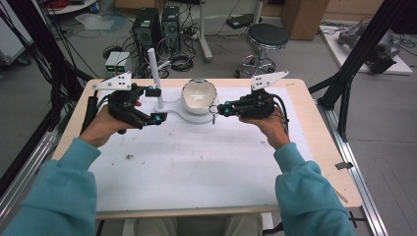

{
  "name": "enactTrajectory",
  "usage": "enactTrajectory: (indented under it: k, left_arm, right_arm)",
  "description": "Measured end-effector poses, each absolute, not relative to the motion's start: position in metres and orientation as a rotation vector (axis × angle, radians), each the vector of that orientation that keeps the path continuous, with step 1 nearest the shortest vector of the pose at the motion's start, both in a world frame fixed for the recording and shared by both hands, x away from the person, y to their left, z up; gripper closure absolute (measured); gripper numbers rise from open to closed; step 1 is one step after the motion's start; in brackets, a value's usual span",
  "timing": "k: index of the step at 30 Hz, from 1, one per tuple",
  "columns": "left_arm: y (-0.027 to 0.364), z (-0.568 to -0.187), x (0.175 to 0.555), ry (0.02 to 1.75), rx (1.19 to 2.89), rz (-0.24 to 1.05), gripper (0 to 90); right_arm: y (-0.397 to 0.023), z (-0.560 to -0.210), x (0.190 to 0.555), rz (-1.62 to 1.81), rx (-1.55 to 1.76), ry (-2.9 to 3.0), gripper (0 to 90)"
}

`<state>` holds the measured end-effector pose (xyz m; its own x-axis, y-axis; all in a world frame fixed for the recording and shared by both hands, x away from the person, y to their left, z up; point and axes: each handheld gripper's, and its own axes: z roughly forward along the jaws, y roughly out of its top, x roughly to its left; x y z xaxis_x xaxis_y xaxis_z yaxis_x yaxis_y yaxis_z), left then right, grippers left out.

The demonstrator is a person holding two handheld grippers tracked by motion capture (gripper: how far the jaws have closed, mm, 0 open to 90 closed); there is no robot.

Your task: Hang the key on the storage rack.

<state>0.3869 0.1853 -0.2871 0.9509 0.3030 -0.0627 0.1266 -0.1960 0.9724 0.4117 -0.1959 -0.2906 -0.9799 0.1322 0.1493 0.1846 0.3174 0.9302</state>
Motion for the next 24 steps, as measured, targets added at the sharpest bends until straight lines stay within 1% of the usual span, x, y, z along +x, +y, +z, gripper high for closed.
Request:
enactTrajectory:
  k: [10, 21, 24]
  left_arm:
    - [0.147, -0.289, 0.391, 0.26, 1.806, 0.101, 7.4]
    - [0.124, -0.293, 0.389, 0.215, 1.838, 0.051, 8.4]
    - [0.12, -0.293, 0.388, 0.2, 1.84, 0.035, 10.4]
  right_arm:
    - [-0.178, -0.293, 0.412, -1.79, -0.211, -2.483, 88.9]
    - [-0.174, -0.294, 0.41, -1.769, -0.185, -2.469, 88.9]
    - [-0.173, -0.294, 0.41, -1.778, -0.177, -2.458, 88.9]
